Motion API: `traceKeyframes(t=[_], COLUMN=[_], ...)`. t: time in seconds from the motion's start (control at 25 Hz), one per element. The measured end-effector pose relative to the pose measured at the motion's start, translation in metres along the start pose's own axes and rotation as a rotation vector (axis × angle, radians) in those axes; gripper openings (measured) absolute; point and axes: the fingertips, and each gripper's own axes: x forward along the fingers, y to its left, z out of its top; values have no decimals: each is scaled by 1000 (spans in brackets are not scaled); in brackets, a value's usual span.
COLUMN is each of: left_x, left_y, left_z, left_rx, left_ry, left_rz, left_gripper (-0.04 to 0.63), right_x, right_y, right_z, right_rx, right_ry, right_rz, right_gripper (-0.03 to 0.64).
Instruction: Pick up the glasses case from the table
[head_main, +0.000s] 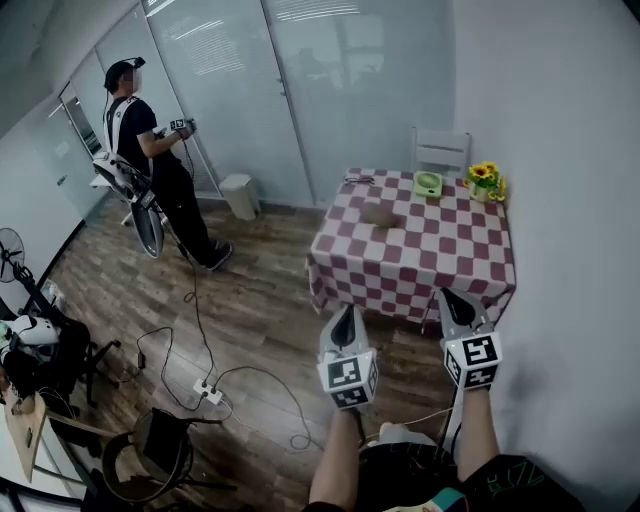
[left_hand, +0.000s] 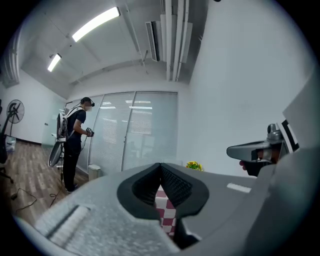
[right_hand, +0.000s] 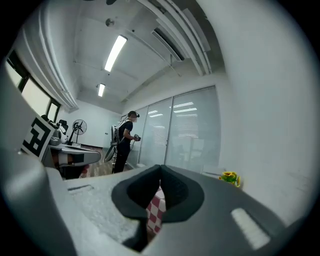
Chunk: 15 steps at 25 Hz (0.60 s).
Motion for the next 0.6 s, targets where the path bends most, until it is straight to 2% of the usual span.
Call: traceKeyframes(t=[0.2, 0.36, 0.6], left_x=[5, 13, 19], left_y=[16, 27, 30], left_z=[7, 13, 14], left_rx=[-35, -69, -89], left_ry=[-32, -56, -56], left_rz=[17, 37, 42], left_gripper=[11, 11, 11], right_x=[5, 5, 7], right_y=[7, -4, -4], right_z=[2, 9, 10], right_rx=[-40, -70, -86], right_ry=[3, 10, 36], right_rz=[19, 7, 13], right_gripper=[3, 5, 5])
